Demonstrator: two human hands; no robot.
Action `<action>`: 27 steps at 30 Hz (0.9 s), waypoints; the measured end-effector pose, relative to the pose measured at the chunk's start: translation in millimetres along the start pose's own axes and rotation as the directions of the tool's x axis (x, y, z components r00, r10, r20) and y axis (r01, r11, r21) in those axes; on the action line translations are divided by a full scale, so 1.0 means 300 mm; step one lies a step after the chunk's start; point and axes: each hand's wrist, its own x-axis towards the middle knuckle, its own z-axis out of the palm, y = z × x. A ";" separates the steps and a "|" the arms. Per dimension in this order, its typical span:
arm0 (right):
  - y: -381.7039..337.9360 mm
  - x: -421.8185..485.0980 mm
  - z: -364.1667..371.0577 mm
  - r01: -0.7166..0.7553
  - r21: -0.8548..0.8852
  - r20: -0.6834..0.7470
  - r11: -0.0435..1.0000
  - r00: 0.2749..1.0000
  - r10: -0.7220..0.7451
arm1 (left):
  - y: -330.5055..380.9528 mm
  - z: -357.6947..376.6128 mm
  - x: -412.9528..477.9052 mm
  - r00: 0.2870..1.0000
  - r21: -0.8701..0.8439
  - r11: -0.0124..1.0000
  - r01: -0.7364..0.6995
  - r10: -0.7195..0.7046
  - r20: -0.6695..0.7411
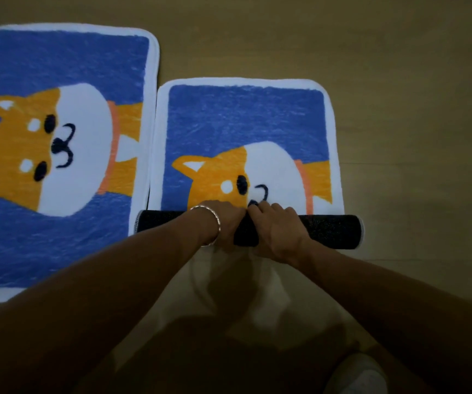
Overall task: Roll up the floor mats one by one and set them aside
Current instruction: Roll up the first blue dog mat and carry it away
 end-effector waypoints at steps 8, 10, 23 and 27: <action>0.007 0.005 -0.006 0.000 0.127 0.045 0.992 0.999 -0.006 | -0.014 0.065 -0.008 0.985 0.074 0.997 -0.004 0.017 -0.173; -0.013 -0.013 0.011 -0.013 -0.023 -0.004 1.000 1.000 0.013 | -0.006 0.052 0.005 0.996 -0.024 1.000 -0.004 0.001 -0.092; 0.014 0.013 -0.018 -0.039 0.023 -0.007 0.999 0.999 0.039 | -0.036 0.020 0.032 0.997 -0.127 0.992 -0.003 -0.007 -0.077; 0.039 0.058 -0.062 -0.058 0.209 0.176 0.976 0.984 0.020 | -0.034 0.081 0.001 0.953 0.033 0.999 0.031 -0.020 -0.302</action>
